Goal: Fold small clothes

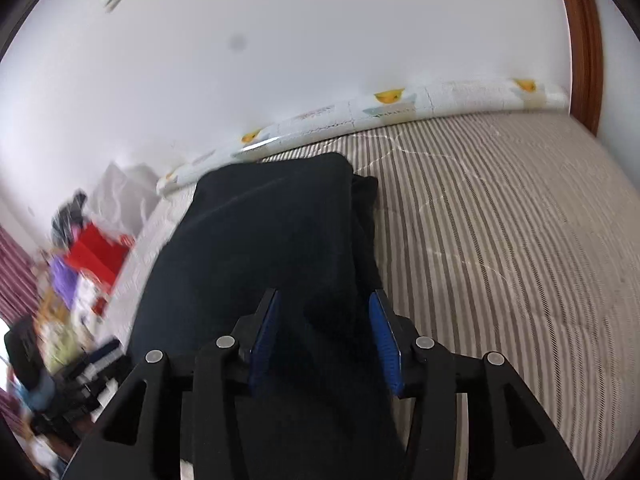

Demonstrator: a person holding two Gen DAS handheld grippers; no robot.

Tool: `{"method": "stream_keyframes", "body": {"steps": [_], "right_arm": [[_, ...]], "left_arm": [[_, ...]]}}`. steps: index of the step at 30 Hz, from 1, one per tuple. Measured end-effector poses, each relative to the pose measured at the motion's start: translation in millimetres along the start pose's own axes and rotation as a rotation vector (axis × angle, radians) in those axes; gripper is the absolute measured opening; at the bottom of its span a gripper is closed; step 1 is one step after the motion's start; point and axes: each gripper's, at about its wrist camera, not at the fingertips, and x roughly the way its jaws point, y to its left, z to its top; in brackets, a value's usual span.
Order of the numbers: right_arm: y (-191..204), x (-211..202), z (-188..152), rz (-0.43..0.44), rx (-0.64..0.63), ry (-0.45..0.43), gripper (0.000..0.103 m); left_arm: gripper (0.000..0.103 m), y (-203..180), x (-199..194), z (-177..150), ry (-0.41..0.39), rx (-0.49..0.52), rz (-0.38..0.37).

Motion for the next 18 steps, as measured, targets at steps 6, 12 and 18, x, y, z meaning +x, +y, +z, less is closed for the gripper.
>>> {"method": "stream_keyframes", "body": {"steps": [6, 12, 18], "right_arm": [[18.8, 7.6, -33.1, -0.202, -0.161, 0.028, 0.047], [41.4, -16.6, -27.3, -0.266, -0.229, -0.07, 0.047], [81.5, 14.5, -6.1, -0.142, -0.288, -0.07, 0.047]], "left_arm": [[0.063, -1.1, -10.4, -4.8, -0.003, 0.005, 0.016], [0.063, -8.9, -9.7, 9.3, -0.038, 0.045, 0.001], [0.063, -4.4, 12.4, 35.3, -0.016, 0.016, -0.002]]}}
